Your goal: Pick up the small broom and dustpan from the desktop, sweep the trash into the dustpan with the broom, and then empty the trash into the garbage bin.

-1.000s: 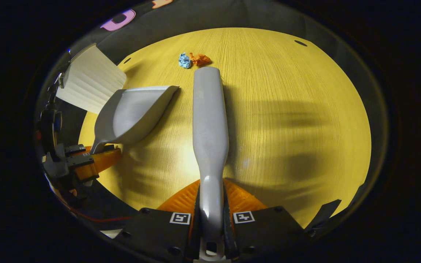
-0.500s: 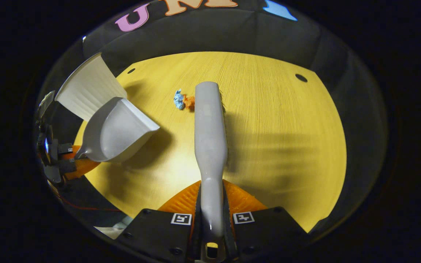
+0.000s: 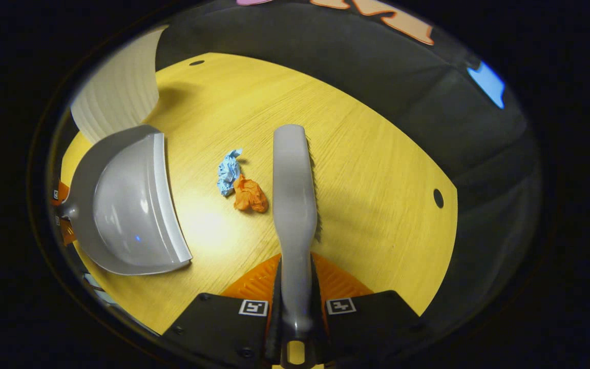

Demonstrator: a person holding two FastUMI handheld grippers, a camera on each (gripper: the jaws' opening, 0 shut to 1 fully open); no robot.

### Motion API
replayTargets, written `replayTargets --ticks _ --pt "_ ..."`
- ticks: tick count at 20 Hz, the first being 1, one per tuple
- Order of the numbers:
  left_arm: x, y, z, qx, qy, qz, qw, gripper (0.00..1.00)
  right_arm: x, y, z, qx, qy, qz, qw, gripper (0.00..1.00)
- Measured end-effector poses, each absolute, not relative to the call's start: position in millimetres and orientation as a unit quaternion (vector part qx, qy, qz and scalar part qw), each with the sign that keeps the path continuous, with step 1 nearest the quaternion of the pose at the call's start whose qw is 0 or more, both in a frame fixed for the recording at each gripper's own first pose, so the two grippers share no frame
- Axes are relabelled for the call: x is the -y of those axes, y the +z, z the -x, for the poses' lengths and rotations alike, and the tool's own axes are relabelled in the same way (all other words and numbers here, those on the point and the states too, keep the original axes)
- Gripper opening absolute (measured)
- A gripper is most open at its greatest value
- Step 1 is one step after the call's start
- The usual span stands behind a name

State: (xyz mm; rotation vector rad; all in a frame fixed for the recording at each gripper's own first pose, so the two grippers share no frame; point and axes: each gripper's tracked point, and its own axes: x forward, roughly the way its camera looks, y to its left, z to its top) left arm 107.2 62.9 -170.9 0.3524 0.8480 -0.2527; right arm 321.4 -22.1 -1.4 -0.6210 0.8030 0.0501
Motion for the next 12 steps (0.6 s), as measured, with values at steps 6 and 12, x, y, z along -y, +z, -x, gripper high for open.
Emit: replayTargets --ticks 6,12 --pt "-62.7 -174.6 -108.2 -0.4 -0.135 -0.167 0.891 0.27 -39.5 -8.2 -289.1 -0.407 0.196 0.361 0.816 0.27" --pt "-59.1 -173.5 -109.7 -0.385 -0.117 -0.127 0.907 0.27 -49.8 53.8 -314.1 -0.373 0.211 0.323 0.844 0.24"
